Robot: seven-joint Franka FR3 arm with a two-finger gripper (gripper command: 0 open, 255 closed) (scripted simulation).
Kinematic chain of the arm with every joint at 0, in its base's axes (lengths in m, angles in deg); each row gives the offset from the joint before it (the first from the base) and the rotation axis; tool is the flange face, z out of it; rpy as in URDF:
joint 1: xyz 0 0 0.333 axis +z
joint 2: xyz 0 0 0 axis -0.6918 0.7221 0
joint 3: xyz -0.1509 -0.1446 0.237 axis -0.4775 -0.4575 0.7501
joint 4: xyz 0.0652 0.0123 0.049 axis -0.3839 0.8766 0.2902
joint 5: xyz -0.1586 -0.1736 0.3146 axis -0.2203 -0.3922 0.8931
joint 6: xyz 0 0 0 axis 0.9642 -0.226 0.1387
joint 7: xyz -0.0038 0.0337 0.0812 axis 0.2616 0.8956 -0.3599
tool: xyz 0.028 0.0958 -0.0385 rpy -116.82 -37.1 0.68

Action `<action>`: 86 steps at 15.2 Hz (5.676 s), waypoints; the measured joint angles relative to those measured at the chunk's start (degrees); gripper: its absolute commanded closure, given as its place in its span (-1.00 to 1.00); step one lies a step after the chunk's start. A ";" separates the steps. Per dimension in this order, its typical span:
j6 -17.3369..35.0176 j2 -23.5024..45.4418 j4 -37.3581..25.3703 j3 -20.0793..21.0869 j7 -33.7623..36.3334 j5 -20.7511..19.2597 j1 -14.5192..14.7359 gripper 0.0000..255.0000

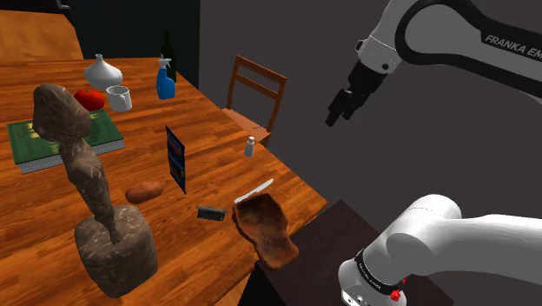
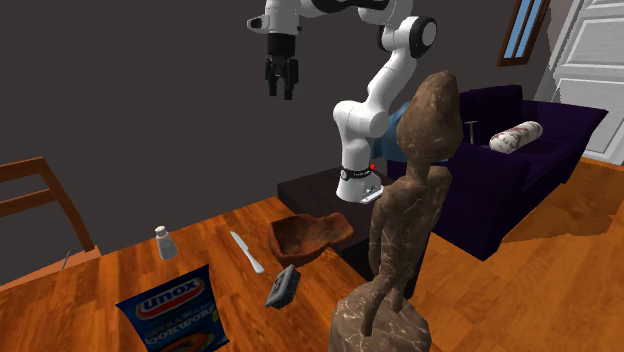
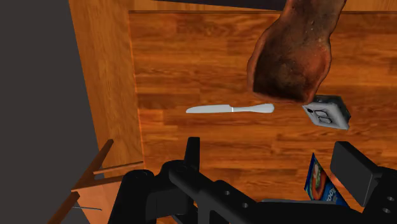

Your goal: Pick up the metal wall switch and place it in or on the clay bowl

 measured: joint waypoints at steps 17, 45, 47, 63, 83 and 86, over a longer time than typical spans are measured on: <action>27.22 13.78 10.14 18.32 7.55 -2.48 5.55 -1.00; 38.61 73.57 -9.44 34.39 57.81 -70.40 7.63 -1.00; 38.92 74.85 -9.93 33.57 58.59 -71.83 7.88 -1.00; 39.07 75.20 -10.06 33.30 58.79 -72.29 7.91 1.00; 58.81 80.22 -15.61 26.16 82.19 -72.44 8.58 1.00; 63.79 80.63 -15.93 25.29 82.43 -72.57 9.47 1.00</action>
